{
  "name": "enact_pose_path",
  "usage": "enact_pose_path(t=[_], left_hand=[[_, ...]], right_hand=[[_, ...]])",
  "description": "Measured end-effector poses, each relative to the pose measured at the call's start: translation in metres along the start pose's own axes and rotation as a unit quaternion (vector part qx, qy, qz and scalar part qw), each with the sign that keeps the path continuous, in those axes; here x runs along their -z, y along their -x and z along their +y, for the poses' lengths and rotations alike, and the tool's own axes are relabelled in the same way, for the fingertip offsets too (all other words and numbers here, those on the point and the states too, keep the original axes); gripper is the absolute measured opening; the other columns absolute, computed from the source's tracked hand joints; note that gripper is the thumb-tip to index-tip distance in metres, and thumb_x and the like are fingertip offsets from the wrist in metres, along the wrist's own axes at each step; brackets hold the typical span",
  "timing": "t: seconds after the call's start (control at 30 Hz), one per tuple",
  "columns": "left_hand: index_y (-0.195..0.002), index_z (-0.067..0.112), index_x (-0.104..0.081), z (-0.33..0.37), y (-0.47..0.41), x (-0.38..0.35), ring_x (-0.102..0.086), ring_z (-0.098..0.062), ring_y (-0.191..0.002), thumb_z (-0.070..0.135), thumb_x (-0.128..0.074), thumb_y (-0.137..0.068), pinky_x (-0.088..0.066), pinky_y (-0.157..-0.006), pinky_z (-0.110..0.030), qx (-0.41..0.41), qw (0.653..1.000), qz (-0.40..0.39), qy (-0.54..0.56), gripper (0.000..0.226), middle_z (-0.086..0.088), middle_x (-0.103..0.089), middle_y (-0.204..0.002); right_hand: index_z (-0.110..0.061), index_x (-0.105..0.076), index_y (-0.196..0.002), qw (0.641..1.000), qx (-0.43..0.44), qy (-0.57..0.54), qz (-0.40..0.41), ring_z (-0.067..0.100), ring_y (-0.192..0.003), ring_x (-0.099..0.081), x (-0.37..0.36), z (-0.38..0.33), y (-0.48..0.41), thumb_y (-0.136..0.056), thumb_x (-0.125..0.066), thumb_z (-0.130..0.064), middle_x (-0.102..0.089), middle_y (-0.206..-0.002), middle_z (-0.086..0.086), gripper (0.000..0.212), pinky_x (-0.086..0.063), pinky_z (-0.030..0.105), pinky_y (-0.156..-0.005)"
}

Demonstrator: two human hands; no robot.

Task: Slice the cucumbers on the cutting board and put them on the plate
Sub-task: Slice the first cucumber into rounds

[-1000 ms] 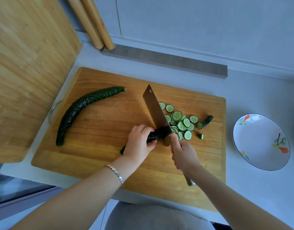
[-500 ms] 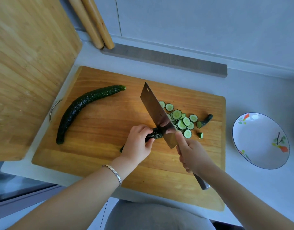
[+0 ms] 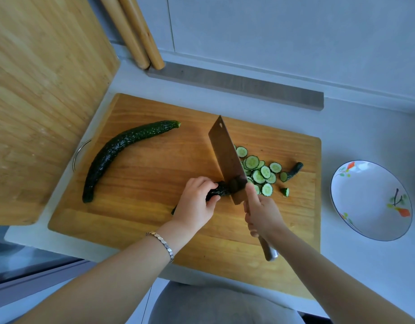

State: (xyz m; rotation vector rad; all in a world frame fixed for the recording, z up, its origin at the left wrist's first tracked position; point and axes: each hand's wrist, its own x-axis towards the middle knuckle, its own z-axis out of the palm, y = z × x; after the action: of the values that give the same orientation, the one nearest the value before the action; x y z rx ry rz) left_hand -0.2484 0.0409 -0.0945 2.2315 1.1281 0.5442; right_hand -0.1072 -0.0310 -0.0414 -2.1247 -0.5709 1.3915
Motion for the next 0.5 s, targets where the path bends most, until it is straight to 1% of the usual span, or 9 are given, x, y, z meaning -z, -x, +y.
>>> enact_pose_path(t=[0.1, 0.23, 0.33, 0.4, 0.5], left_hand=[[-0.095, 0.001, -0.066, 0.000, 0.000, 0.001, -0.056, -0.027, -0.093, 0.005, -0.074, -0.074, -0.042, -0.082, -0.025, 0.006, 1.000, -0.001, 0.000, 0.024, -0.010, -0.064, -0.097], [-0.094, 0.000, -0.066, -0.002, 0.000, 0.000, -0.056, -0.028, -0.092, 0.004, -0.076, -0.072, -0.041, -0.081, -0.026, 0.003, 1.000, -0.008, -0.006, 0.025, -0.011, -0.064, -0.095], [-0.094, 0.001, -0.066, -0.001, 0.000, -0.001, -0.056, -0.028, -0.091, 0.005, -0.076, -0.072, -0.041, -0.080, -0.026, 0.004, 1.000, -0.006, -0.011, 0.024, -0.010, -0.064, -0.094], [-0.094, 0.001, -0.066, 0.000, -0.001, -0.001, -0.055, -0.029, -0.091, 0.005, -0.075, -0.072, -0.041, -0.080, -0.027, 0.003, 1.000, -0.004, -0.011, 0.024, -0.010, -0.064, -0.094], [-0.093, 0.001, -0.066, 0.000, -0.001, -0.001, -0.055, -0.028, -0.090, 0.006, -0.075, -0.073, -0.041, -0.080, -0.026, 0.000, 1.000, -0.002, -0.017, 0.023, -0.010, -0.064, -0.094]], right_hand=[[-0.013, -0.039, -0.060, 1.000, -0.001, -0.010, -0.015, 0.012, -0.035, -0.028, 0.012, -0.003, 0.008, -0.094, -0.033, -0.057, -0.033, -0.045, -0.003, 0.055, -0.027, 0.021, -0.039], [-0.014, -0.039, -0.060, 0.999, 0.010, 0.019, -0.030, 0.011, -0.034, -0.027, 0.022, -0.005, 0.019, -0.092, -0.032, -0.058, -0.032, -0.042, -0.005, 0.055, -0.025, 0.019, -0.038], [-0.014, -0.037, -0.062, 0.998, 0.012, 0.046, -0.029, 0.012, -0.036, -0.026, 0.021, -0.008, 0.021, -0.091, -0.033, -0.061, -0.032, -0.043, -0.005, 0.055, -0.024, 0.020, -0.040], [-0.014, -0.037, -0.063, 0.996, 0.025, 0.080, -0.022, 0.015, -0.040, -0.029, 0.019, -0.008, 0.020, -0.088, -0.031, -0.064, -0.034, -0.044, -0.004, 0.056, -0.027, 0.023, -0.044], [-0.013, -0.039, -0.067, 0.991, 0.045, 0.127, -0.007, 0.019, -0.049, -0.033, 0.013, -0.006, 0.015, -0.087, -0.030, -0.066, -0.037, -0.054, 0.002, 0.058, -0.030, 0.031, -0.055]])
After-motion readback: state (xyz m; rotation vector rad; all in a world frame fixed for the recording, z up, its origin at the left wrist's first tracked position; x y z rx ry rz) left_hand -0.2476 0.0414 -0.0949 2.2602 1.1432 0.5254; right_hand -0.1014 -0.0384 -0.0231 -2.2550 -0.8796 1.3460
